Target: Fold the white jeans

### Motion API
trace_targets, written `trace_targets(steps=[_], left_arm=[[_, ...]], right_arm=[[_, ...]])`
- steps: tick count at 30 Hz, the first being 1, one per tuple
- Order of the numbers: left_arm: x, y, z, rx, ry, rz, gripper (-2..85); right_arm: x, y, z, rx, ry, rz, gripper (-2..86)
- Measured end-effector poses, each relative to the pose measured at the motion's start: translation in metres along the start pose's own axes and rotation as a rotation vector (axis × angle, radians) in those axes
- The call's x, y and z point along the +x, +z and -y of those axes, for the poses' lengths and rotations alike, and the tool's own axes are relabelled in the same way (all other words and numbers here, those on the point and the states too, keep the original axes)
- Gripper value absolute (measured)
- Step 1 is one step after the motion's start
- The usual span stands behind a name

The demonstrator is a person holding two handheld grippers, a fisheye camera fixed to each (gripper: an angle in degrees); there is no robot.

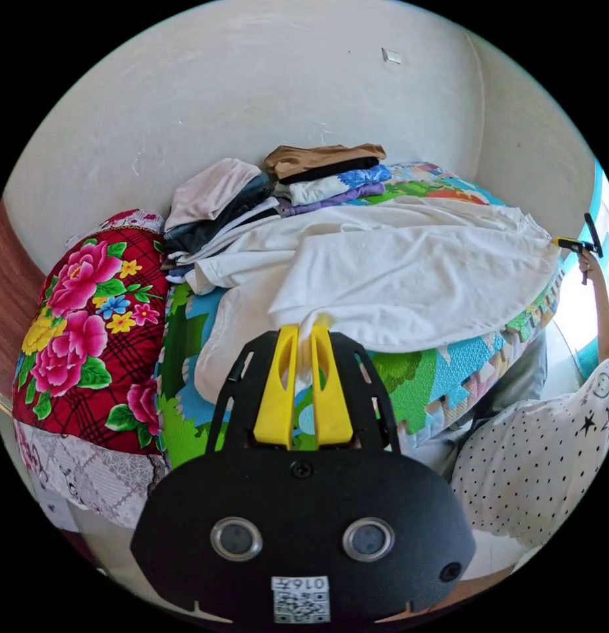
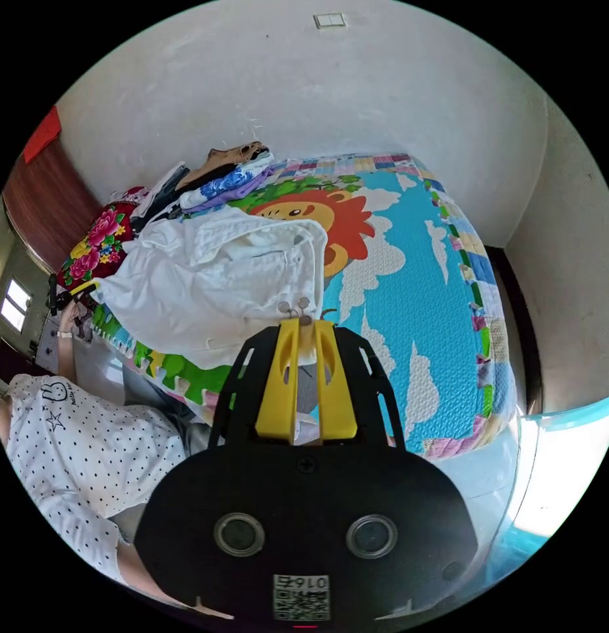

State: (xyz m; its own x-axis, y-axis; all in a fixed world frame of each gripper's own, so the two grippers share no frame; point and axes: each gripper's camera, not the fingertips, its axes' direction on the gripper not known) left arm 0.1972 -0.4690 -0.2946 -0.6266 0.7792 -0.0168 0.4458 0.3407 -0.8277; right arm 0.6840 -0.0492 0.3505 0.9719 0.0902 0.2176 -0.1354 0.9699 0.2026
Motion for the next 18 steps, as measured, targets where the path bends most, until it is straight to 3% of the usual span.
trace_targets(steps=[3, 7, 9, 13, 16, 18], left_arm=[[0.016, 0.002, -0.018, -0.048, 0.033, -0.067, 1.6], [0.026, 0.012, -0.048, -0.072, 0.007, -0.17, 2.3], [0.027, 0.021, -0.063, -0.067, -0.066, -0.202, 2.6], [0.03, 0.037, -0.078, -0.04, -0.17, -0.24, 2.7], [0.035, 0.047, -0.082, -0.028, -0.222, -0.255, 2.8], [0.04, 0.052, -0.083, -0.02, -0.245, -0.261, 2.9]], right_arm=[[-0.005, -0.024, -0.015, 0.013, 0.009, -0.029, 3.7], [-0.034, 0.008, -0.022, -0.275, -0.09, -0.207, 3.9], [-0.063, -0.001, -0.013, -0.23, -0.121, -0.297, 4.4], [-0.167, -0.039, 0.008, 0.151, -0.242, -0.576, 8.4], [-0.247, -0.037, 0.012, 0.368, -0.424, -0.513, 13.7], [-0.287, -0.016, 0.02, 0.336, -0.546, -0.446, 16.4]])
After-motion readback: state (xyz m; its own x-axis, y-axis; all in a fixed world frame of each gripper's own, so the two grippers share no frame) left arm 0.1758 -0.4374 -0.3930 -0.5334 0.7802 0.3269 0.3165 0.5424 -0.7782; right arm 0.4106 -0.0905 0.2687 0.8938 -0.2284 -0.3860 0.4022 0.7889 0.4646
